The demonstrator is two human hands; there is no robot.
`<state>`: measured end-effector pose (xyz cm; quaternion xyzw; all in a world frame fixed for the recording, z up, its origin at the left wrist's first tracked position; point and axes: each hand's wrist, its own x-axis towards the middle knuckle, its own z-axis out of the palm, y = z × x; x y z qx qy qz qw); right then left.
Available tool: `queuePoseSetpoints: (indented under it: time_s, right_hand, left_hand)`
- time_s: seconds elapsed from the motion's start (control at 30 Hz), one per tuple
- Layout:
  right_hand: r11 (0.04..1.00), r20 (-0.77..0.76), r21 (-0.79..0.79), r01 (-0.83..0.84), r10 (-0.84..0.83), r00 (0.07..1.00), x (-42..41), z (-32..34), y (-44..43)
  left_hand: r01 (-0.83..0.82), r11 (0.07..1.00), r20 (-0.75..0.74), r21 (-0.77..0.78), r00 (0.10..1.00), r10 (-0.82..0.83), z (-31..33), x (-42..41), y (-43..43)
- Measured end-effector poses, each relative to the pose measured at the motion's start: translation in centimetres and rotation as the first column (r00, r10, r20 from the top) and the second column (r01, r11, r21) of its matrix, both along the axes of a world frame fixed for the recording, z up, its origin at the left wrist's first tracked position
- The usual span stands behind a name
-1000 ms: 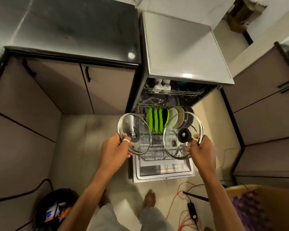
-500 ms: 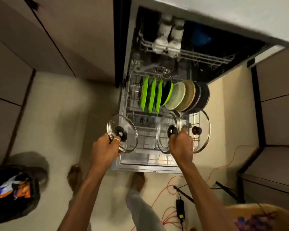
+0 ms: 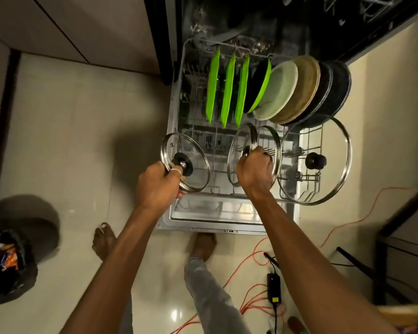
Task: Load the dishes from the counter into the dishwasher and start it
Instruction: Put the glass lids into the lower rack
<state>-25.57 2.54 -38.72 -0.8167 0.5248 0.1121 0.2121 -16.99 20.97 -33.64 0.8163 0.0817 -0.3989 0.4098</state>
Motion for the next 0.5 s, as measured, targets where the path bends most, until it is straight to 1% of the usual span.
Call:
queuePoseSetpoints:
  time_s: [0.17, 0.5]
  right_hand:
    - [0.999, 0.026, -0.002, -0.039, 0.039, 0.999, 0.9, -1.6, -0.5]
    - [0.999, -0.012, -0.002, -0.042, 0.042, 0.999, 0.7, -1.8, -2.5]
  left_hand:
    - [0.004, 1.0, 0.0, 0.019, 1.0, -0.004, -1.7, 0.0, -0.1]
    - [-0.013, 1.0, -0.018, 0.01, 1.0, 0.013, -3.3, 0.2, 0.6]
